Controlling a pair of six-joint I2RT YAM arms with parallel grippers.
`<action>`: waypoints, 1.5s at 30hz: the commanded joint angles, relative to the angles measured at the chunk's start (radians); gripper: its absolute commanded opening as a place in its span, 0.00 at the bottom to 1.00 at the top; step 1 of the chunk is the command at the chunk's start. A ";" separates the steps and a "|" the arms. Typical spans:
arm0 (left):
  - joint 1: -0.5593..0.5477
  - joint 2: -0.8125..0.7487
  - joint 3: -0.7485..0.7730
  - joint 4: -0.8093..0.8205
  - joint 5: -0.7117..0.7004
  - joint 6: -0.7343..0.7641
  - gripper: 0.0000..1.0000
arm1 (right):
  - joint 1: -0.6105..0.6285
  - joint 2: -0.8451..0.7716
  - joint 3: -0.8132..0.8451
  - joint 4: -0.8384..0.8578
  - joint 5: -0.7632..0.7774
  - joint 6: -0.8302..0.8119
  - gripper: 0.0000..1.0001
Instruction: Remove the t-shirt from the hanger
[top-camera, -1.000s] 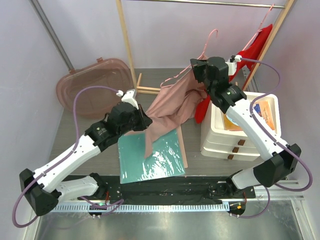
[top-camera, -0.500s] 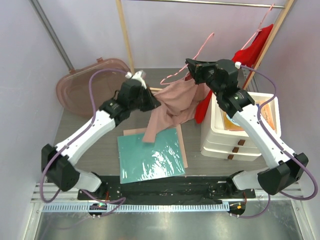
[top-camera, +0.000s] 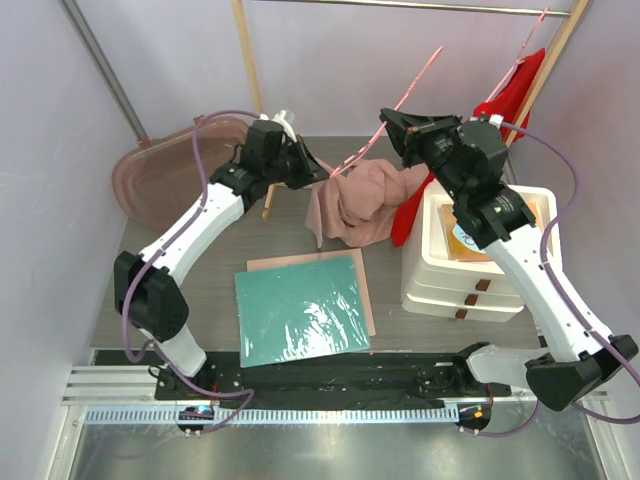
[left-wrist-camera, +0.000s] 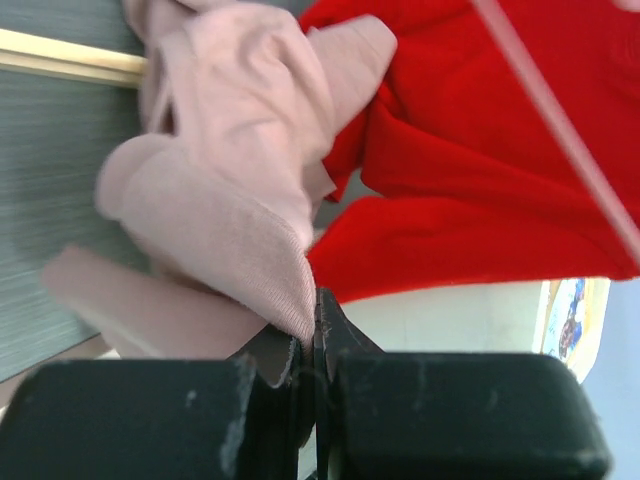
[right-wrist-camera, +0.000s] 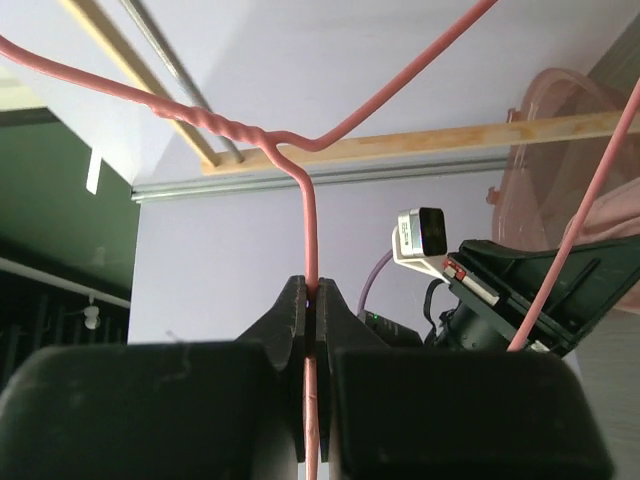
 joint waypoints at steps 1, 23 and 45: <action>0.061 -0.122 0.091 -0.027 0.001 0.048 0.00 | 0.000 -0.034 0.076 0.059 0.024 -0.189 0.01; 0.154 -0.121 0.177 -0.060 0.114 0.101 0.00 | 0.000 -0.010 0.040 0.184 -0.116 -0.433 0.01; 0.067 -0.309 -0.173 0.187 0.361 -0.031 0.82 | 0.003 0.060 0.046 0.109 -0.111 -0.696 0.01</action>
